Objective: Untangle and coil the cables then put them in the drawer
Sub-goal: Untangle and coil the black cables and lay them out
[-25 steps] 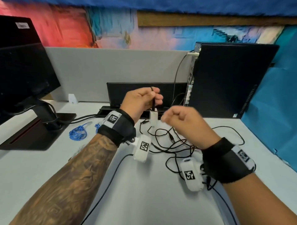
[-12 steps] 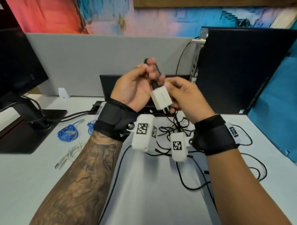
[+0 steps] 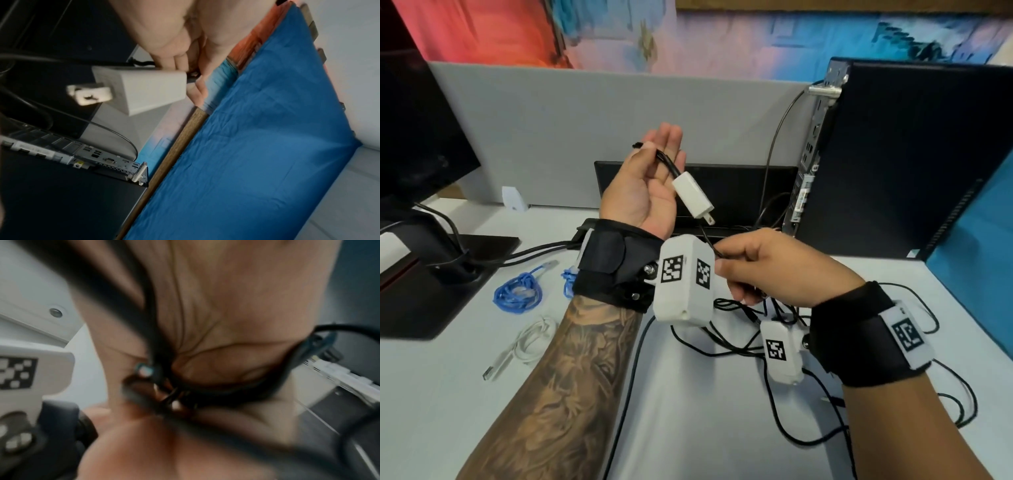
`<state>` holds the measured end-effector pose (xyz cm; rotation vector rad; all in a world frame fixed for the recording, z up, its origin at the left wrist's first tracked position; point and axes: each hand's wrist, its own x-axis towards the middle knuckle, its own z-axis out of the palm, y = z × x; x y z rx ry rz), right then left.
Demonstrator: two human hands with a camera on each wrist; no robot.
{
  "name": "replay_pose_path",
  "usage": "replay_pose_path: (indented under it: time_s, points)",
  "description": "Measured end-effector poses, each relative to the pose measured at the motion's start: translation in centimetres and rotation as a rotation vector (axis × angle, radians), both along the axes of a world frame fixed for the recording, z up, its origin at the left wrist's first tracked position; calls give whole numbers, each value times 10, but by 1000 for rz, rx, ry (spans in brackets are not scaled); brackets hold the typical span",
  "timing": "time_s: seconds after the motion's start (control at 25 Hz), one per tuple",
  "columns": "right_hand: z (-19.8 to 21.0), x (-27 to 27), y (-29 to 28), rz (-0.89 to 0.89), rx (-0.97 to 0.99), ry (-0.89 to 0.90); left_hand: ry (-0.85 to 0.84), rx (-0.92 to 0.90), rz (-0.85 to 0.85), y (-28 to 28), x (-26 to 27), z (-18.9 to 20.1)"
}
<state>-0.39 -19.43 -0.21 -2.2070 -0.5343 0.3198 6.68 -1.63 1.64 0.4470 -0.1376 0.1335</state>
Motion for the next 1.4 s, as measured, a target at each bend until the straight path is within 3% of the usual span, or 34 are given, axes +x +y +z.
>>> replay_pose_path:
  time_s: [0.12,0.2,0.24,0.32,0.4,0.52,0.6,0.76,0.92,1.16,1.28,1.4]
  points:
    - [12,-10,0,13,-68,-72,-37,66,45,-7,-5,-1]
    - [19,-15,-5,-17,-49,-134,-100,207,132,-16,-9,-3]
    - [23,-17,-7,-37,-32,-171,-156,352,212,-20,-10,-6]
    - [28,-18,-14,-106,55,-285,-297,828,326,-25,-15,-14]
    - [28,-12,-24,-222,208,-387,-415,1299,213,-27,-20,-22]
    - [22,-3,-34,-309,333,-388,-432,1631,18,-19,-21,-27]
    - [16,3,-35,-351,392,-330,-404,1586,-2,-12,-21,-24]
    - [9,10,-30,-353,486,-226,-240,1147,-167,-12,-23,-18]
    - [4,15,-34,-364,545,-62,-137,867,-157,-12,-20,-10]
    - [-7,23,-50,-444,522,-204,-37,561,-143,3,-12,-2]
    - [-11,27,-64,-504,551,-186,-65,546,-108,21,-7,4]
    - [-16,29,-64,-513,440,-137,-50,439,-215,26,-8,5]
